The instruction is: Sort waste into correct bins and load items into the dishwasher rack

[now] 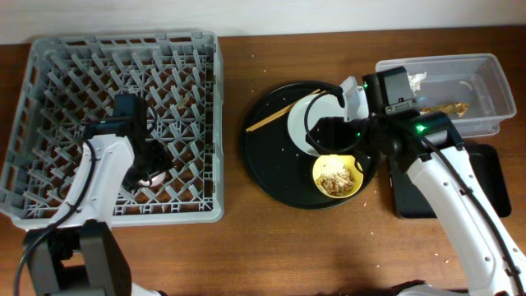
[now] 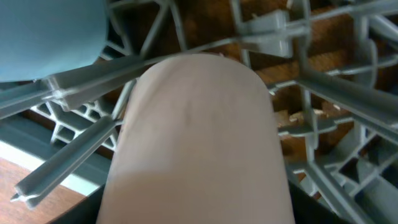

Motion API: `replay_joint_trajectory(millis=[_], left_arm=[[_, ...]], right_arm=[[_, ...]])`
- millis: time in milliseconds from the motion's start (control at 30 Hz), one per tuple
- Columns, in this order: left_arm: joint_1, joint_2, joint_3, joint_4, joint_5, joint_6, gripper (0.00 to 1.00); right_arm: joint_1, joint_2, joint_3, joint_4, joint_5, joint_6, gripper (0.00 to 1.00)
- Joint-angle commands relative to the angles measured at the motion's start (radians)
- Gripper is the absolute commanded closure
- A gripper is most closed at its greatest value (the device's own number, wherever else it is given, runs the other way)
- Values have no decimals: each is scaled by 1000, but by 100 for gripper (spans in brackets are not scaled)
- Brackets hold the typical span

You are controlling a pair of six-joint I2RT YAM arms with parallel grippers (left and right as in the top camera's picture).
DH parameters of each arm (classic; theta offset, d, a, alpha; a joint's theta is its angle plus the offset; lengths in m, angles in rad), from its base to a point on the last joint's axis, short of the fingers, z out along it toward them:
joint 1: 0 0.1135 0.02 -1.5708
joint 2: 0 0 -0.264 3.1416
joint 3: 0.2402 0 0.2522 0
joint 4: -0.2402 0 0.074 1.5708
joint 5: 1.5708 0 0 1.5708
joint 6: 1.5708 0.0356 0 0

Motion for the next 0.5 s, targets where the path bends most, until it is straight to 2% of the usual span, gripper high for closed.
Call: replay_joint_trajectory(millis=[0,33,133,200,267,300,333,467], left_arm=[[55,-7,34,-31,221,-11,13],[102,-10,99,-105,246,-4,1],[119,-18,271,-235,278,86,1],[119,-41,362,-270,356,193,1],[101,-93,404,-259,499,352,2],[80,-126,404,-245,631,483,2],[47,-155,404,-245,691,546,2],[-32,-163,404,-258,691,549,1]], right_arm=[[6,-16,2,-27,32,-48,37],[6,-16,2,-37,55,-48,36],[6,-1,2,-56,117,-48,35],[6,26,-2,-72,145,-50,41],[45,69,-49,-72,181,-50,50],[91,114,-83,-70,254,-50,51],[143,187,-114,-51,358,-47,51],[189,402,-123,15,385,-42,67]])
